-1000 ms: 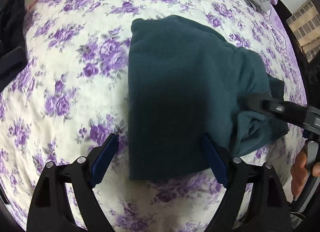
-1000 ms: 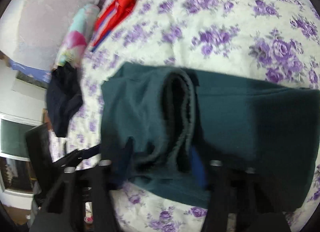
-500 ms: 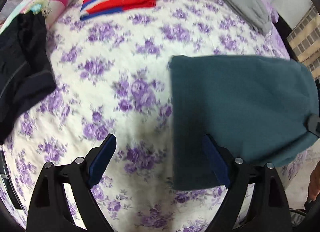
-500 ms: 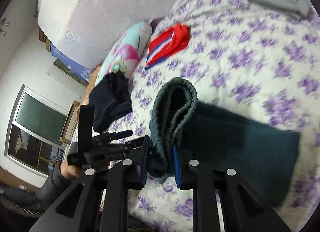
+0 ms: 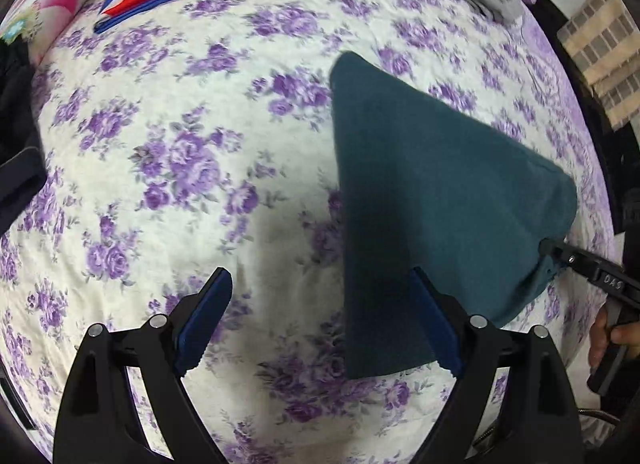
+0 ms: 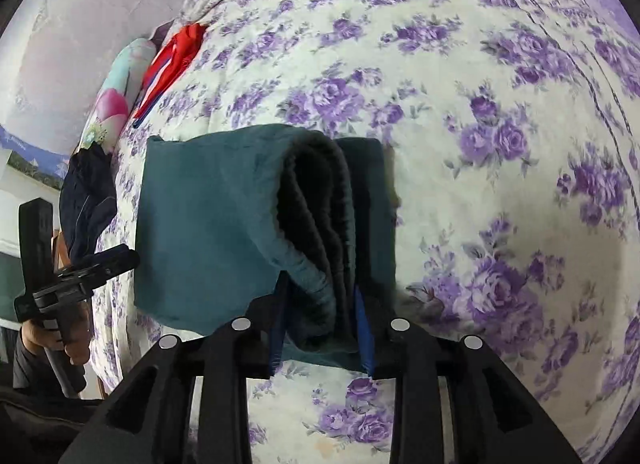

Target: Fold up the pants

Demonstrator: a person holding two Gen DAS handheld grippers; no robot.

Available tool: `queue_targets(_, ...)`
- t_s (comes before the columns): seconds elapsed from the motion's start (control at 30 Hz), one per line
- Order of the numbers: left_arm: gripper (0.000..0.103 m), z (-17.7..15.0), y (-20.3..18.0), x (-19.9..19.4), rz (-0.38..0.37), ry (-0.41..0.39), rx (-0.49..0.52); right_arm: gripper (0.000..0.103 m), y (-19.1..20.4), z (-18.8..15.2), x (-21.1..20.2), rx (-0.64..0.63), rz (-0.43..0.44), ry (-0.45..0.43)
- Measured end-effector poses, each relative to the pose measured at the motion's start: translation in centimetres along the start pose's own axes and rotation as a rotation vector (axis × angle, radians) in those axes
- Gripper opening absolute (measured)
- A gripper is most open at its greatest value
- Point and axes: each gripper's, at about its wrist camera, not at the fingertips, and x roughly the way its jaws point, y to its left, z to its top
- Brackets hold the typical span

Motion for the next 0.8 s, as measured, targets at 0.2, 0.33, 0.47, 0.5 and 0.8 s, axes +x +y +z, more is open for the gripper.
queue_targets(0.2,0.086,0.7,-0.4,-0.6,0.013,-0.025,0.012,0.060,2.4,1.5,-3.8,-0.071,-0.012,-0.089)
queue_targets(0.33,0.086,1.5,-0.7,-0.8,0.007,-0.032,0.000,0.046,4.5,3.2,-5.5,-0.095,-0.071,-0.236)
queue_targets(0.47,0.086,2.3,-1.6,0.1,0.019,-0.031,0.004,0.031,5.1,4.3,-3.3,-0.108,-0.028,-0.188)
queue_targets(0.5,0.086,2.6,-1.7,0.5,0.021,-0.023,0.000,0.029,5.1,4.5,-2.2,-0.117,-0.067,-0.156)
queue_targets(0.8,0.086,3.5,-1.9,0.9,0.023,0.005,0.005,0.077,3.1,3.3,-3.4,-0.075,-0.146,-0.196)
